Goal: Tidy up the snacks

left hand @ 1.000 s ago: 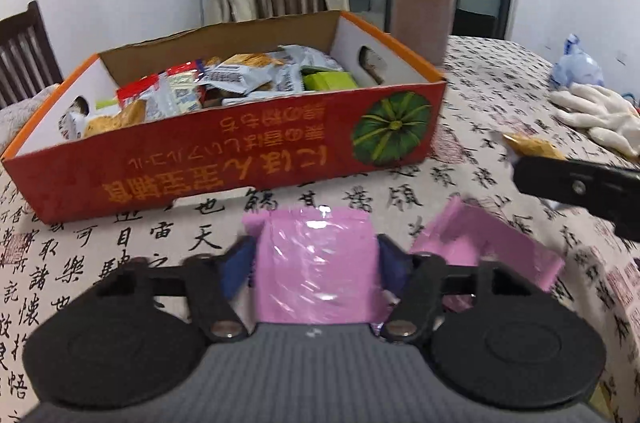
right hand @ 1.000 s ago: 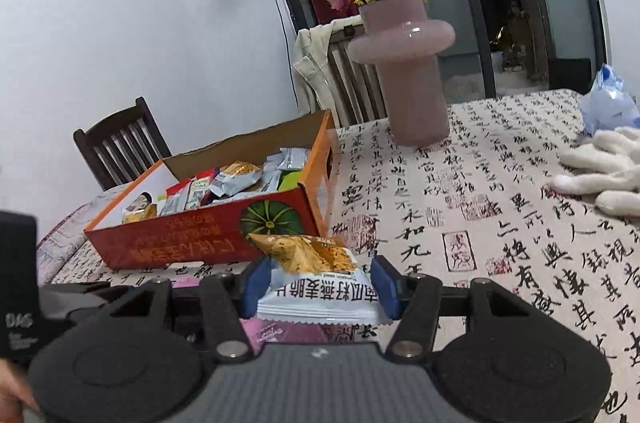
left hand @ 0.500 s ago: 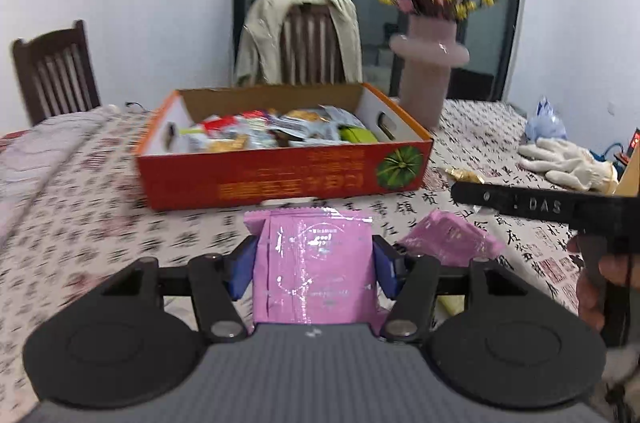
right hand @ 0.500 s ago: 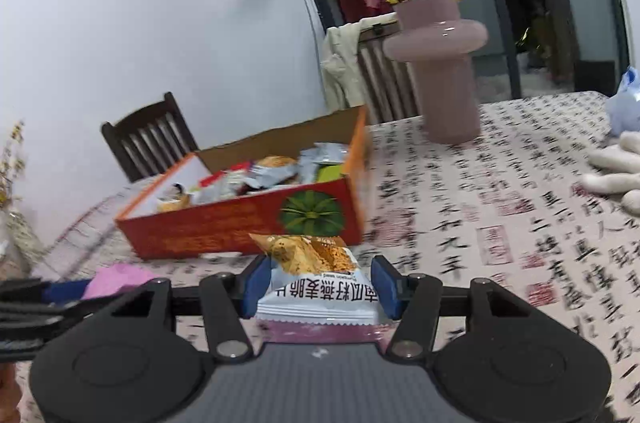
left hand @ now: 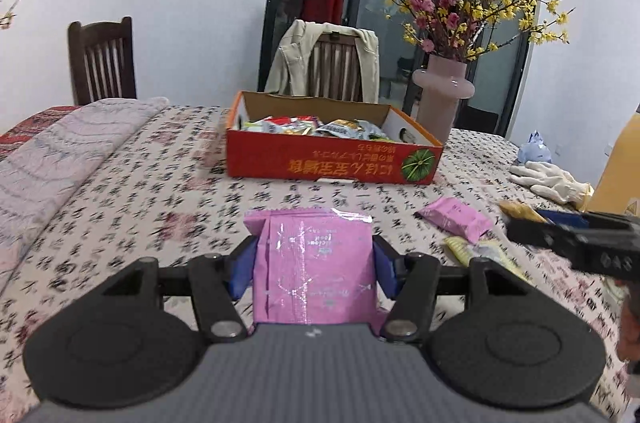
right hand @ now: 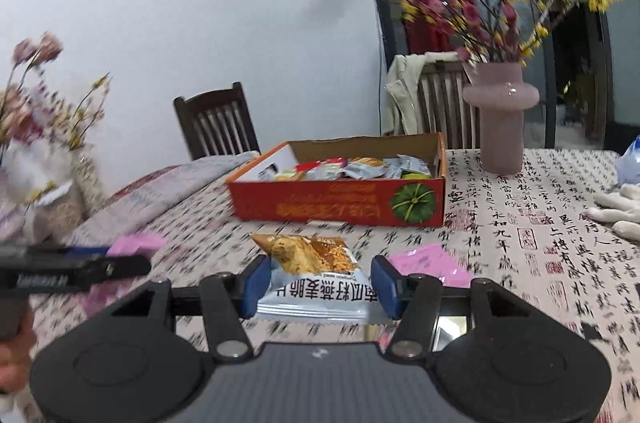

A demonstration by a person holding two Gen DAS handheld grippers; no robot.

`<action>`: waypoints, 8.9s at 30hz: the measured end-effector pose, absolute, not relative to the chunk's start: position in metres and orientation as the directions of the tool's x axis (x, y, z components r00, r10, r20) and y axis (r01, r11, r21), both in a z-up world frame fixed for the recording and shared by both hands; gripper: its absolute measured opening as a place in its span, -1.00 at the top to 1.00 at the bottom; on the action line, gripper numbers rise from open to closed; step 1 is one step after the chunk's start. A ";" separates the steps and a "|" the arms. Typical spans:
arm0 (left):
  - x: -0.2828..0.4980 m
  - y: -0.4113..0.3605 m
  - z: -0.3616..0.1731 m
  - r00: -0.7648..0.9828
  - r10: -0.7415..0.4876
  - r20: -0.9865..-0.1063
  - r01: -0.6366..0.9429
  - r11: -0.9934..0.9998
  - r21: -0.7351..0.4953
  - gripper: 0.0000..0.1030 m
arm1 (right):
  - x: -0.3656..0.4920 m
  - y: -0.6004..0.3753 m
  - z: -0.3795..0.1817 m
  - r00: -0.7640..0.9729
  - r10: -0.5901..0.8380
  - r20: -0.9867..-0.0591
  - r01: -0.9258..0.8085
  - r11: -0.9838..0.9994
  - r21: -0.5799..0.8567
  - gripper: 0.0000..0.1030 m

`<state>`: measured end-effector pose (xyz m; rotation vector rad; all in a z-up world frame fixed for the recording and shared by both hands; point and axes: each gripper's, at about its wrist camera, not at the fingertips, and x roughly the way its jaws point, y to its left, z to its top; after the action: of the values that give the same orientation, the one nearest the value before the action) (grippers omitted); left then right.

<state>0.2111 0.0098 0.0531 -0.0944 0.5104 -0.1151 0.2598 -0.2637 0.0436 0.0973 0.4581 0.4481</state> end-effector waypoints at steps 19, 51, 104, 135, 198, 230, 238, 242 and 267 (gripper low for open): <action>0.268 0.063 0.095 0.884 -0.181 -0.432 0.132 0.981 -0.142 -0.18 | 0.262 -0.248 0.078 0.822 0.382 -0.422 -0.400 0.915 0.050 -0.07; 0.670 0.047 0.041 0.746 -0.199 -0.635 0.150 0.980 -0.132 -0.03 | 0.699 -0.129 0.024 0.687 0.249 -0.683 -0.350 0.937 -0.010 -0.33; 0.137 0.053 0.041 0.856 -0.103 -0.507 -0.009 0.977 -0.213 -1.00 | 0.179 -0.286 0.053 0.886 0.271 -0.377 -0.248 0.963 0.109 -0.91; 0.204 0.000 0.006 0.751 -0.192 -0.632 0.123 0.981 -0.152 -1.00 | 0.204 -0.292 -0.014 0.815 0.206 -0.541 -0.165 0.978 0.124 -0.91; 0.222 0.052 0.017 0.787 -0.255 -0.562 0.164 0.964 -0.208 -0.30 | 0.248 -0.258 -0.012 0.752 0.264 -0.603 -0.262 0.961 0.094 0.33; 0.568 0.032 0.053 0.795 -0.221 -0.565 0.140 0.973 -0.184 0.15 | 0.562 -0.222 0.060 0.821 0.236 -0.520 -0.210 0.972 0.109 0.31; 0.582 0.039 0.023 0.767 -0.229 -0.600 0.150 0.972 -0.180 0.05 | 0.598 -0.203 0.005 0.800 0.136 -0.585 -0.168 0.986 -0.001 -0.02; 0.577 0.035 0.030 0.778 -0.219 -0.589 0.154 0.975 -0.159 -0.06 | 0.593 -0.189 -0.002 0.805 0.104 -0.584 -0.176 0.982 -0.068 -0.16; 0.372 0.028 0.132 0.931 -0.146 -0.335 0.130 0.989 -0.070 -1.00 | 0.424 -0.232 0.131 0.919 0.200 -0.339 -0.198 0.979 0.040 -1.00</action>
<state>0.3715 0.0283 0.1317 -0.0468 0.3460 -0.1417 0.4236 -0.2320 0.1308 0.0052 0.3492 0.2042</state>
